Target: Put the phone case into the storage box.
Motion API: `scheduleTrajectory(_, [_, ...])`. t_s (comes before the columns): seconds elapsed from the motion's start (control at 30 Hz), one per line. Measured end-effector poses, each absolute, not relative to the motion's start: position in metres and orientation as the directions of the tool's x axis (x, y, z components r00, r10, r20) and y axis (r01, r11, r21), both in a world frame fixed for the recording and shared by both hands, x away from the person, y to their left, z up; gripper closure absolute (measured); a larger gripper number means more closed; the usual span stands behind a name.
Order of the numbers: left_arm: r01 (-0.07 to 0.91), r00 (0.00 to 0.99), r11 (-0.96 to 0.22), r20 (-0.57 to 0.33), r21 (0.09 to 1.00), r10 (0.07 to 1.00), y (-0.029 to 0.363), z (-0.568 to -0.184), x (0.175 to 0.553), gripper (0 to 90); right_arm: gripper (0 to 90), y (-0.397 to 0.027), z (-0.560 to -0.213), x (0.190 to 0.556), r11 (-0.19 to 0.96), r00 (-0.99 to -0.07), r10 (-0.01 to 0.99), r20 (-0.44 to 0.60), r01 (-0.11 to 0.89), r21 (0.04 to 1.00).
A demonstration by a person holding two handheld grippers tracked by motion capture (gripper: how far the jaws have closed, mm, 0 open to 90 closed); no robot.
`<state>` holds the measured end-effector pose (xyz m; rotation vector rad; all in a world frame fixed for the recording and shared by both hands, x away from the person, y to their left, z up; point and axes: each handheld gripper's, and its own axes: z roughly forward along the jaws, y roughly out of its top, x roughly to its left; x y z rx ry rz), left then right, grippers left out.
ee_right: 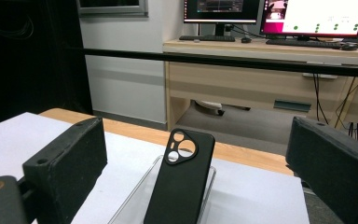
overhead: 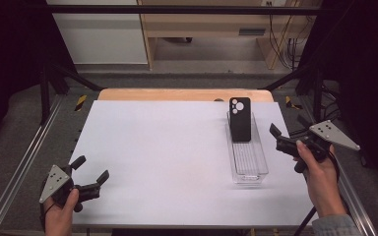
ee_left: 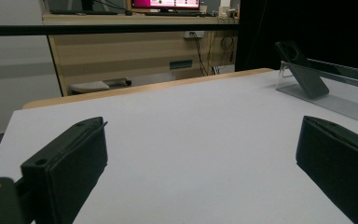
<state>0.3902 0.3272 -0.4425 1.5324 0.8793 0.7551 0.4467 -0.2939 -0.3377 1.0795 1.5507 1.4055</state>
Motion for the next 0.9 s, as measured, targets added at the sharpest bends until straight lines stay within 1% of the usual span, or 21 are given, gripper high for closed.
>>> scheduleTrajectory(0.47, [0.122, 0.507, -0.052, -0.017, 0.991, 0.862, 0.329, -0.444, 0.388, 2.0, 5.1, -0.298, -0.345, 0.432, 0.062, -0.362, 0.932, -0.026, 0.089, 0.994])
scheduleTrajectory(0.9, [0.12, 0.508, -0.056, -0.013, 0.991, 0.861, 0.328, -0.444, 0.389, 2.0, 5.1, -0.296, -0.362, 0.417, 0.067, -0.389, 0.921, -0.025, 0.094, 0.993])
